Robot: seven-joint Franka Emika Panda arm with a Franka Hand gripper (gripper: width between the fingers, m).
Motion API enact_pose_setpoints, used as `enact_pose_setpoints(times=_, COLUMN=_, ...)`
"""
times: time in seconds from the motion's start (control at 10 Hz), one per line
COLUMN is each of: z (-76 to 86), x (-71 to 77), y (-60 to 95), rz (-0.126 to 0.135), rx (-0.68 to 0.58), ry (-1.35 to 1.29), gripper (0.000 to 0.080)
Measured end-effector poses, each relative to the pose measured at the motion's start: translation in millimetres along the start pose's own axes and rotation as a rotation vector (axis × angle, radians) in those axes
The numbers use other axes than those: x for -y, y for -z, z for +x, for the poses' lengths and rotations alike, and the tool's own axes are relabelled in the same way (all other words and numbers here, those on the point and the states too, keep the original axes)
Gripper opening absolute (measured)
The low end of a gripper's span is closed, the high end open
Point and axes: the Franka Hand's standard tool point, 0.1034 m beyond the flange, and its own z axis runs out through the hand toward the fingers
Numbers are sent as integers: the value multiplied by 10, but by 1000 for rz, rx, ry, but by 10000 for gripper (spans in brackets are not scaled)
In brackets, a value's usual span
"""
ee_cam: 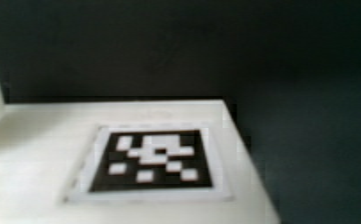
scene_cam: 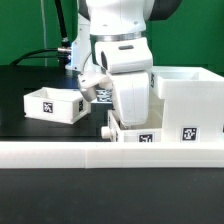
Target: Assemble drawer
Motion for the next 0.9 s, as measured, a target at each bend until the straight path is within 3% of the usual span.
enact_pose_setpoints(times=0.1, z=20, x=-4, y=-2, rz=-11, rx=0, ry=-17, gripper=41)
enact_pose_setpoints(times=0.5, z=0, x=3, y=1, rz=-6, rx=1, ry=-24, gripper=46)
enact_pose_setpoints(times=0.7, z=-36, x=0, y=51, rz=-3, rx=4, ry=-31, gripper=407)
enact_pose_setpoints(times=0.8, z=-37, x=-8, y=79, rz=-4, rx=6, ry=-32, gripper=407)
enact_pose_setpoints(times=0.9, z=-22, x=-21, y=133, rz=-2, rx=9, ry=-39, gripper=546)
